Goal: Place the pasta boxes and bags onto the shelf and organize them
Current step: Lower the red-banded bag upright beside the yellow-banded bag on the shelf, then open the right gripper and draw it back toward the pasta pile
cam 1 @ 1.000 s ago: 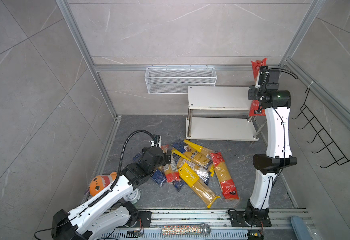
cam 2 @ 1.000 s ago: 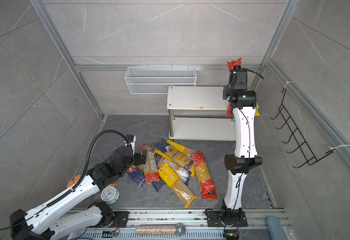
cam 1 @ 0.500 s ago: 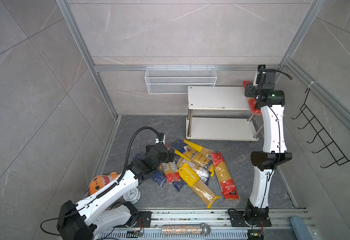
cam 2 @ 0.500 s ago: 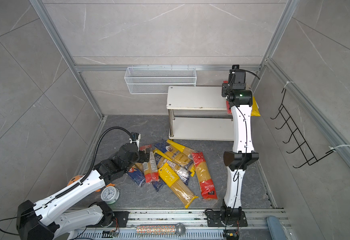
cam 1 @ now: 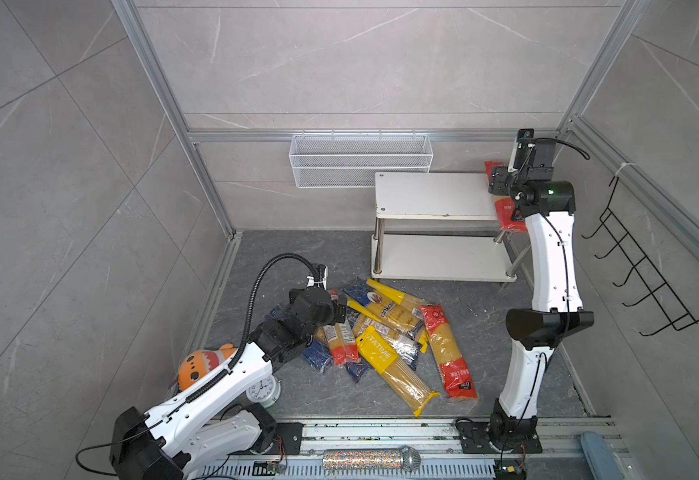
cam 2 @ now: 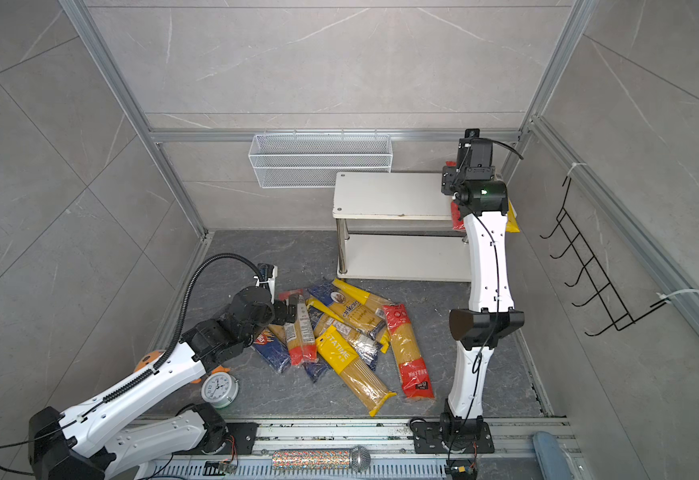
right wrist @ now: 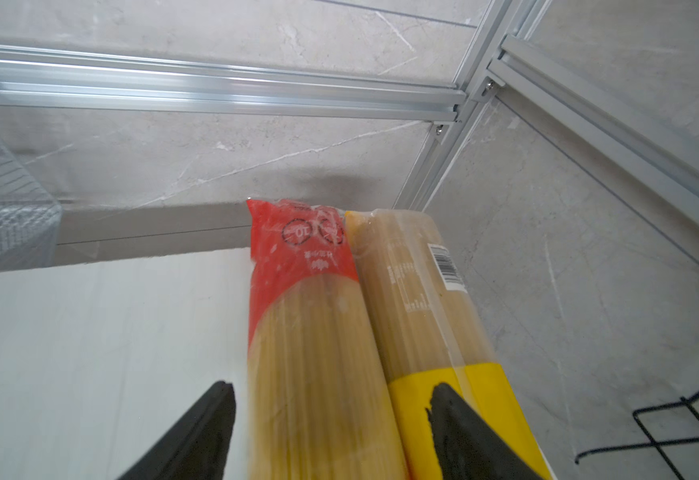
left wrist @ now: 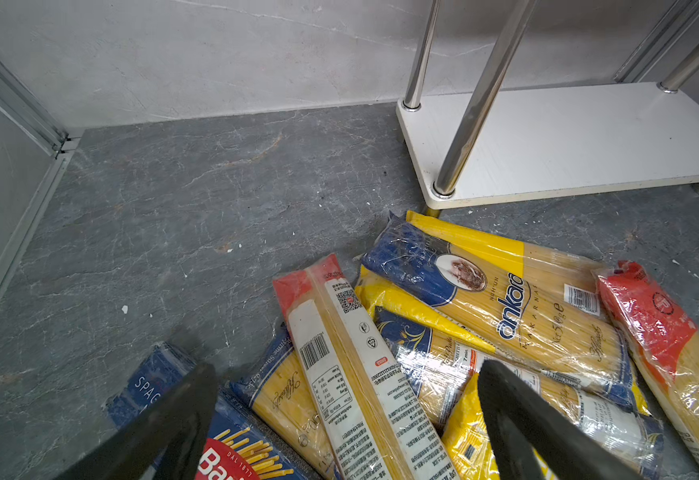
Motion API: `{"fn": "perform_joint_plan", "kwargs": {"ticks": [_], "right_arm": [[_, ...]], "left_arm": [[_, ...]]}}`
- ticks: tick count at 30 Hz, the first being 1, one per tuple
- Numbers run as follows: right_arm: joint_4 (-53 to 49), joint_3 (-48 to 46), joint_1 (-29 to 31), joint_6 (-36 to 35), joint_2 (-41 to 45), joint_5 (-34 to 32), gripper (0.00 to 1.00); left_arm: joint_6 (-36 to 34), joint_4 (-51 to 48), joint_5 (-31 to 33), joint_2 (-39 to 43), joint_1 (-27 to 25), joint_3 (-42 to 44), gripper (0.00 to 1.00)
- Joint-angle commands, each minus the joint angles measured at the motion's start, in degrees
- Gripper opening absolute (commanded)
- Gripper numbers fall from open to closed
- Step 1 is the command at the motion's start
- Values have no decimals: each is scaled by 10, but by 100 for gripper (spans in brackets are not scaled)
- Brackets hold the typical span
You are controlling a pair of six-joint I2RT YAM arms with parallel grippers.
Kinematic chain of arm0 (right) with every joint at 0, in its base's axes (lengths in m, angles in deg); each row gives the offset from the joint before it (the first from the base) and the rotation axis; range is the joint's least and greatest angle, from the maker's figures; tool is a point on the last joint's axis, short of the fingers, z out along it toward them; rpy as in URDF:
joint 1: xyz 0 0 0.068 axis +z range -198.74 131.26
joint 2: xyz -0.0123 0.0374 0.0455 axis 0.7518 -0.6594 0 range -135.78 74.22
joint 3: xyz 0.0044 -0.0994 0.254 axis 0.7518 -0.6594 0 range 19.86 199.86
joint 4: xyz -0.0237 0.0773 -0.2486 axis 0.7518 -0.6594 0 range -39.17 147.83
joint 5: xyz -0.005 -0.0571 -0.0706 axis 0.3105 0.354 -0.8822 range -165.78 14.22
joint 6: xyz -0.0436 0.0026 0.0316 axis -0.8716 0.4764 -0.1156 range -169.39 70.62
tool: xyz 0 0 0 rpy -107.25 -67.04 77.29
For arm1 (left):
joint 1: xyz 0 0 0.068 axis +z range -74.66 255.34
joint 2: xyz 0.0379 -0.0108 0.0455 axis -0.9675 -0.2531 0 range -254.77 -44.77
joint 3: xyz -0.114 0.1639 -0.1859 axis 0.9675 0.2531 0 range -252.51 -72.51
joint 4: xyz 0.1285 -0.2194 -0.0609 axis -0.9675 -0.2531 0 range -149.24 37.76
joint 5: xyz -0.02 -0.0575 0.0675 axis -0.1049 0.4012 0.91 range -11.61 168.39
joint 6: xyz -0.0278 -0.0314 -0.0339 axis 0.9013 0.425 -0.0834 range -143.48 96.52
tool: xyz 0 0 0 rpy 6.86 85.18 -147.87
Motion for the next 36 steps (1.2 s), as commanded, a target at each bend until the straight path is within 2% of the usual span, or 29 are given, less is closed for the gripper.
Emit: {"fn": "perform_joint_plan", "kwargs": {"ticks": [1, 6, 12, 24, 33, 36], "right_arm": [[8, -47, 24, 28, 47, 55, 76], [-16, -87, 36, 47, 38, 104, 74], [-32, -93, 35, 56, 9, 111, 74], [-88, 29, 12, 67, -89, 74, 75], [-84, 37, 4, 58, -91, 82, 75], [-87, 36, 7, 57, -79, 107, 75]], "left_arm": [[2, -1, 1, 21, -3, -18, 100], [14, -5, -1, 41, -2, -4, 100], [19, -11, 8, 55, -3, 13, 100], [16, -14, 15, 48, -3, 9, 100], [11, -12, 15, 31, -3, -1, 100], [11, -13, 15, 26, -3, -6, 100]]}}
